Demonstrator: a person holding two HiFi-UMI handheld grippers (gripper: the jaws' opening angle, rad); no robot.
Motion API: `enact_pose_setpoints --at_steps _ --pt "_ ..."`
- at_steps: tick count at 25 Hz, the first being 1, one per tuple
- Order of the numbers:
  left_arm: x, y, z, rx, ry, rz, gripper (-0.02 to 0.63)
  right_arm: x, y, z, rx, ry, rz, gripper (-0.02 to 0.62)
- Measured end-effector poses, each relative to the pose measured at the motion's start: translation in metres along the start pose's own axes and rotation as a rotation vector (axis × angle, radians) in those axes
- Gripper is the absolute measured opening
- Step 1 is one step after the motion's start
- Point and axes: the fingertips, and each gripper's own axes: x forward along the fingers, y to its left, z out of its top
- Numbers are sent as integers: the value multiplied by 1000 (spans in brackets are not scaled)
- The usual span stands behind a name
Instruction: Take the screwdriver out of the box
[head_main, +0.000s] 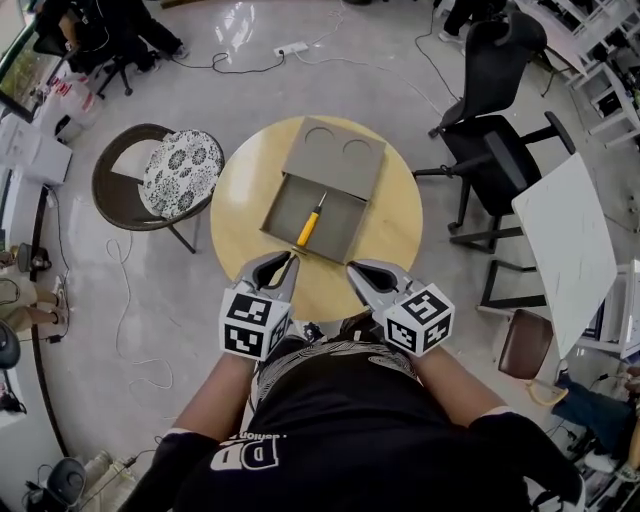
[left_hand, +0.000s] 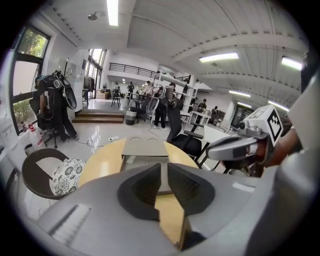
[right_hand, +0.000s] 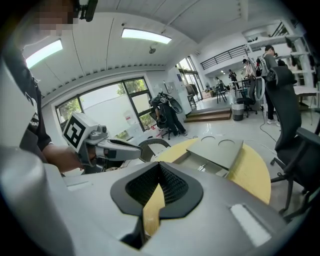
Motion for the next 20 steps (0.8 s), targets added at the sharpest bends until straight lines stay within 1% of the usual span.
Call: enact_pose_setpoints --at_steps 2,4,13,18,20 --pt "15 4 -9 23 48 10 128 3 -6 -2 8 5 4 2" --pt "29 7 -18 47 96 19 147 6 -11 -6 11 12 9 2" --pt "101 28 -32 69 239 54 151 11 -34 -10 34 32 21 2" --pt "141 32 -39 105 302 47 167 10 -46 -17 65 42 24 2" --pt "155 33 -46 106 338 44 173 10 -51 -20 73 48 29 1"
